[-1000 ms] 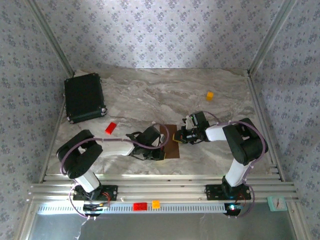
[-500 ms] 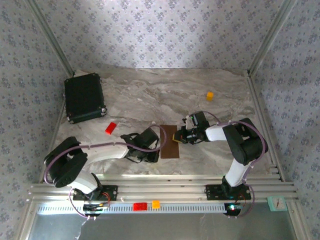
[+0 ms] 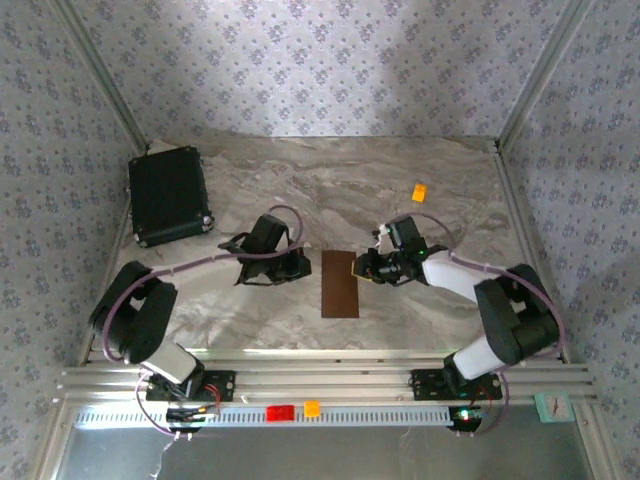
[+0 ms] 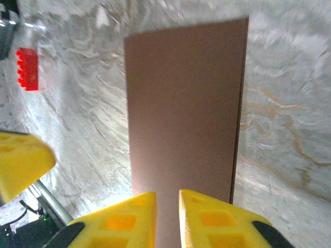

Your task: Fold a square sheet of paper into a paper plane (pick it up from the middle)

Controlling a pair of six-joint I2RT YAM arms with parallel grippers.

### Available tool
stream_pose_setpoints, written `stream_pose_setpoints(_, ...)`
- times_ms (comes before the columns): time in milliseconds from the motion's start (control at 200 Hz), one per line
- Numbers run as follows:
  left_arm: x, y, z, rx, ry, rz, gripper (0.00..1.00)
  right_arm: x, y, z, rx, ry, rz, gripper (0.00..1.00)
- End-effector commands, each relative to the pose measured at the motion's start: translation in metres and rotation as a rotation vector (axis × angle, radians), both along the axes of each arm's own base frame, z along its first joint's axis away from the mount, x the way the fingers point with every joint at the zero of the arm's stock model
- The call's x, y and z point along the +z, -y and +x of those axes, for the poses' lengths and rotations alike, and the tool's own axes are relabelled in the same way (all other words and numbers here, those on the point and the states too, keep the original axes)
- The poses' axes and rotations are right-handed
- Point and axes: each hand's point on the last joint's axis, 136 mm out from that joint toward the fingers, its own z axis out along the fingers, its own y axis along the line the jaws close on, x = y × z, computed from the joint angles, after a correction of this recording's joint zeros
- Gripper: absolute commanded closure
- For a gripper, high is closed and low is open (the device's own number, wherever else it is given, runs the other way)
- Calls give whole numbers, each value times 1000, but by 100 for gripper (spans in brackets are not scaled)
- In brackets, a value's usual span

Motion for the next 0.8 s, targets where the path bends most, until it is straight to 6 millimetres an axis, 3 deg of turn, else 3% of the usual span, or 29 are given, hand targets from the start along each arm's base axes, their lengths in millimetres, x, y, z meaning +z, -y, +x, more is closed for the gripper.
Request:
stream_pose_setpoints(0,15,24,16,-42,-15,-93,93,-8,25,-17,-57,-43,-70,75)
stream_pose_setpoints(315,-12,47,51,-53,-77,-72,88,-6,26,-52,-82,-105,-1,63)
stream_pose_setpoints(590,-28,52,62,-71,-94,-38,88,-10,17,-71,-31,-148,15,58)
stream_pose_setpoints(795,-48,43,63,-63,-119,3,88,-15,10,-84,8,-176,10,54)
